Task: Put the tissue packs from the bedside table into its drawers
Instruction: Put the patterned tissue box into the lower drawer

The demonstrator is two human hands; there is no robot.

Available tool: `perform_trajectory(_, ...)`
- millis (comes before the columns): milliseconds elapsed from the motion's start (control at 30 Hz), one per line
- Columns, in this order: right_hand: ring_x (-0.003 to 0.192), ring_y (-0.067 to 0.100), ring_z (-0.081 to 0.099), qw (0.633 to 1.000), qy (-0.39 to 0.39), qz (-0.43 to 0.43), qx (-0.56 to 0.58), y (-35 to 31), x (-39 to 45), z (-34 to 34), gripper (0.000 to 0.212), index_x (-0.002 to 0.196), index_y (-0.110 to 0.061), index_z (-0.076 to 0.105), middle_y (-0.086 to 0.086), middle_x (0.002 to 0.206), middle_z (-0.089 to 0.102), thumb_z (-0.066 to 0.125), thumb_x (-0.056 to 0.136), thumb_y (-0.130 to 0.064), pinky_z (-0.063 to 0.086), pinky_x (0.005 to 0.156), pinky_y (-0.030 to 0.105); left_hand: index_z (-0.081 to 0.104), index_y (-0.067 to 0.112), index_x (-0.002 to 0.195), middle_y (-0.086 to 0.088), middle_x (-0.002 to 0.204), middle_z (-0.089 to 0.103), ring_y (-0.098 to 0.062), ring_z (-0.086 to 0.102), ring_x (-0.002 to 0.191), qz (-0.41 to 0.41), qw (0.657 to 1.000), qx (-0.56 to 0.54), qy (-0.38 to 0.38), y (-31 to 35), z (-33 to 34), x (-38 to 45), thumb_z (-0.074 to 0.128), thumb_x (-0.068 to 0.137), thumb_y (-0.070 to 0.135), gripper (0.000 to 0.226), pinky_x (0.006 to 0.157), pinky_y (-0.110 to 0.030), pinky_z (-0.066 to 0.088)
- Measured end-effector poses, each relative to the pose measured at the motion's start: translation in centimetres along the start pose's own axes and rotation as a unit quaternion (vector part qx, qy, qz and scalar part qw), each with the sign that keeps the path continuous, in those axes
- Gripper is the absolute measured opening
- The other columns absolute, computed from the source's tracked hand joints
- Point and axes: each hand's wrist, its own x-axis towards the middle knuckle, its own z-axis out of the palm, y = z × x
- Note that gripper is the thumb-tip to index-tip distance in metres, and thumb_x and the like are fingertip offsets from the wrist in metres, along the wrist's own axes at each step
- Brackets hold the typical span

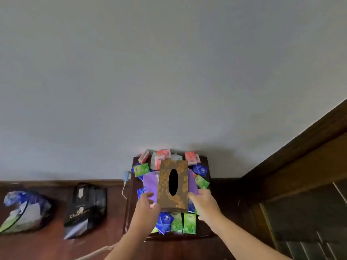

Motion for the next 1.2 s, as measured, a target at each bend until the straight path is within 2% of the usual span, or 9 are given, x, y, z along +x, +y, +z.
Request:
perform_trajectory(167, 0.085, 0.022, 0.062, 0.993, 0.05, 0.025, -0.1, -1.4, 4.7, 4.6, 0.066, 0.103, -0.02, 0.047, -0.005, 0.094, 0.06, 0.066, 0.074, -0.077, 0.051, 0.074, 0.037, 0.042, 0.021, 0.149, -0.008, 0.137, 0.052, -0.023, 0.061, 0.115, -0.019, 1.0, 0.016, -0.009, -1.5, 1.4, 3.8, 0.059, 0.098, 0.024, 0.055, 0.098, -0.041, 0.052)
perform_trajectory(367, 0.078, 0.028, 0.068, 0.98, 0.091, 0.031, -0.174, -0.4, 6.0, 6.7, 0.049, 0.089, -0.021, 0.055, -0.001, 0.085, 0.064, 0.065, 0.08, -0.068, 0.063, 0.075, 0.044, 0.038, 0.022, 0.153, -0.007, 0.142, 0.05, -0.025, 0.059, 0.118, -0.022, 1.0, 0.012, -0.002, -2.5, 1.9, 3.8, 0.057, 0.1, 0.026, 0.056, 0.101, -0.044, 0.049)
perform_trajectory(567, 0.081, 0.03, 0.066, 0.973, 0.133, -0.003, -0.191, -1.4, 4.5, 6.1, 0.044, 0.088, -0.014, 0.059, 0.004, 0.086, 0.065, 0.066, 0.09, -0.057, 0.058, 0.071, 0.039, 0.037, 0.019, 0.153, -0.002, 0.125, 0.058, -0.012, 0.061, 0.073, -0.03, 0.999, -0.011, -0.015, -1.7, 0.5, 1.4, 0.054, 0.101, 0.026, 0.055, 0.055, -0.015, 0.044)
perform_trajectory(633, 0.077, 0.027, 0.064, 0.973, 0.147, -0.01, -0.178, -1.9, 3.3, 5.5, 0.043, 0.085, -0.015, 0.058, 0.001, 0.08, 0.061, 0.067, 0.091, -0.056, 0.056, 0.067, 0.037, 0.036, 0.019, 0.153, 0.006, 0.112, 0.061, -0.009, 0.059, 0.065, -0.024, 0.999, -0.024, -0.022, -1.1, -0.3, 0.4, 0.056, 0.101, 0.03, 0.057, 0.049, -0.014, 0.042)
perform_trajectory(733, 0.066, 0.019, 0.057, 0.974, 0.169, -0.024, -0.152, -2.4, 0.7, 3.9, 0.04, 0.083, -0.017, 0.06, -0.005, 0.074, 0.059, 0.068, 0.089, -0.056, 0.05, 0.058, 0.03, 0.036, 0.021, 0.154, 0.011, 0.108, 0.059, -0.005, 0.061, 0.079, -0.019, 0.998, -0.049, -0.029, 0.7, -1.6, -1.1, 0.06, 0.099, 0.039, 0.063, 0.061, -0.021, 0.041)
perform_trajectory(833, 0.074, 0.023, 0.066, 0.973, 0.172, -0.062, -0.14, -2.3, -2.3, 1.9, 0.037, 0.086, -0.02, 0.066, -0.002, 0.082, 0.068, 0.066, 0.087, -0.058, 0.052, 0.06, 0.031, 0.033, 0.02, 0.157, 0.006, 0.117, 0.057, -0.001, 0.057, 0.09, -0.007, 0.994, -0.087, -0.06, 2.7, -2.2, -2.5, 0.065, 0.097, 0.047, 0.073, 0.068, -0.02, 0.043)
perform_trajectory(967, 0.066, 0.013, 0.064, 0.968, 0.183, -0.151, -0.085, -0.8, -4.9, 0.9, 0.031, 0.072, -0.032, 0.059, -0.011, 0.068, 0.064, 0.065, 0.086, -0.057, 0.039, 0.05, 0.024, 0.024, 0.02, 0.16, 0.001, 0.134, 0.057, -0.016, 0.061, 0.115, 0.018, 0.981, -0.148, -0.123, 4.2, -1.0, -2.6, 0.074, 0.086, 0.062, 0.099, 0.092, -0.029, 0.05)
perform_trajectory(1100, 0.081, 0.002, 0.065, 0.949, 0.196, -0.234, -0.08, 2.5, -3.7, 3.0, 0.038, 0.106, -0.038, 0.065, -0.019, 0.091, 0.07, 0.055, 0.091, -0.071, 0.047, 0.056, 0.025, 0.023, 0.031, 0.157, 0.004, 0.13, 0.061, -0.015, 0.07, 0.107, 0.071, 0.965, -0.235, -0.093, 1.9, 1.1, -0.5, 0.088, 0.07, 0.06, 0.113, 0.065, -0.02, 0.061)
perform_trajectory(1200, 0.124, 0.003, 0.06, 0.946, 0.118, -0.298, 0.046, 5.3, -1.4, 6.1, 0.061, 0.145, -0.043, 0.05, -0.02, 0.136, 0.063, 0.054, 0.092, -0.074, 0.057, 0.096, 0.033, 0.032, 0.03, 0.153, -0.001, 0.13, 0.067, -0.019, 0.075, 0.105, 0.12, 0.939, -0.313, -0.072, -2.1, 2.0, 2.0, 0.091, 0.059, 0.06, 0.115, 0.073, -0.031, 0.063)
